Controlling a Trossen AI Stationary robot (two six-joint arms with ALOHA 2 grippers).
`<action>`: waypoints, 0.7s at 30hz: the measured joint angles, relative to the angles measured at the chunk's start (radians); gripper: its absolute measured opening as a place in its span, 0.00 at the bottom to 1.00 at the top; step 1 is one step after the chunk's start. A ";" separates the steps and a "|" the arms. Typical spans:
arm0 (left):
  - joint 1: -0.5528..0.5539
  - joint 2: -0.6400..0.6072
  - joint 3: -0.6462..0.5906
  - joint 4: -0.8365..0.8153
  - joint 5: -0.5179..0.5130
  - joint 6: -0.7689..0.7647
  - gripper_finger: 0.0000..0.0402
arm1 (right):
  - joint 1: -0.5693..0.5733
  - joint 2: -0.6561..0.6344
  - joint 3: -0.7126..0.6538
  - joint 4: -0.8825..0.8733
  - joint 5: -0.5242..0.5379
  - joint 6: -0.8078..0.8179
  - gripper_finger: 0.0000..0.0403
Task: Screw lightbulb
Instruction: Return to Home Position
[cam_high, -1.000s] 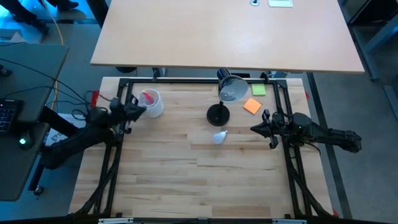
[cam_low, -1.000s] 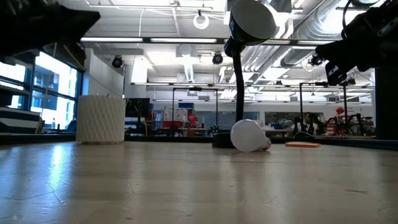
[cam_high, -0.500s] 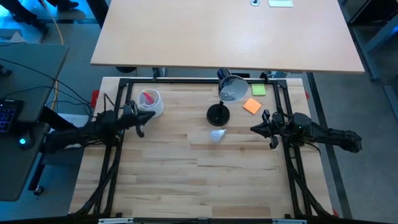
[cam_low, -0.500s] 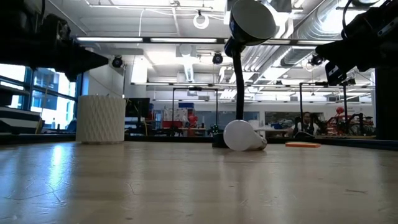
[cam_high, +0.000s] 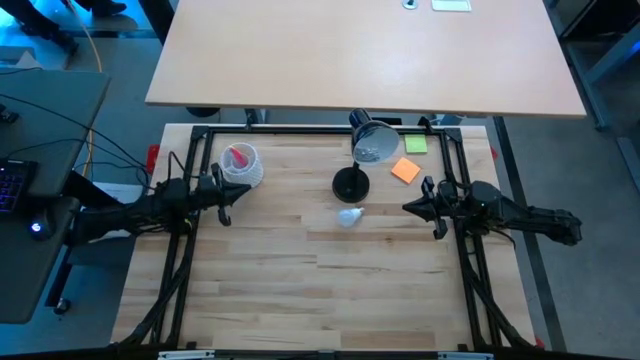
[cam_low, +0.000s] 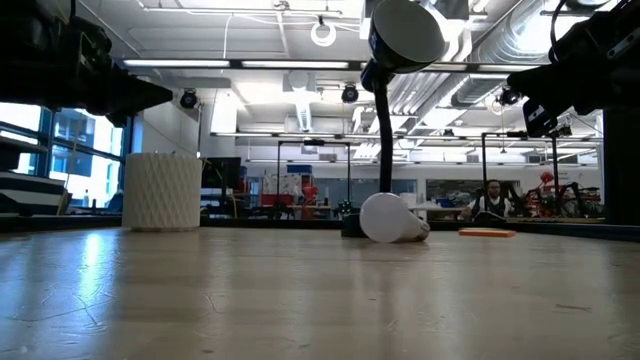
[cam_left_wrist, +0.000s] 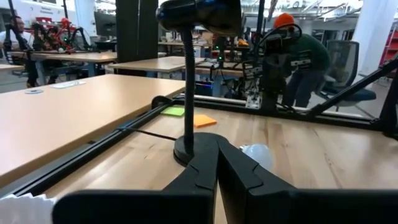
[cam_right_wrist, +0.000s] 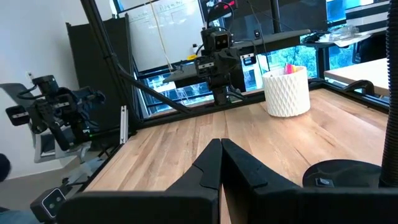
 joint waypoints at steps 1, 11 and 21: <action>0.000 0.000 0.000 0.000 0.000 0.000 0.00 | 0.000 0.000 0.000 0.000 0.000 0.000 0.00; 0.000 0.000 0.000 0.000 0.000 0.000 0.01 | 0.013 -0.010 0.000 -0.001 0.004 0.001 0.00; 0.000 0.000 0.000 0.000 0.000 0.000 0.01 | 0.171 -0.014 0.000 -0.001 0.022 -0.279 0.00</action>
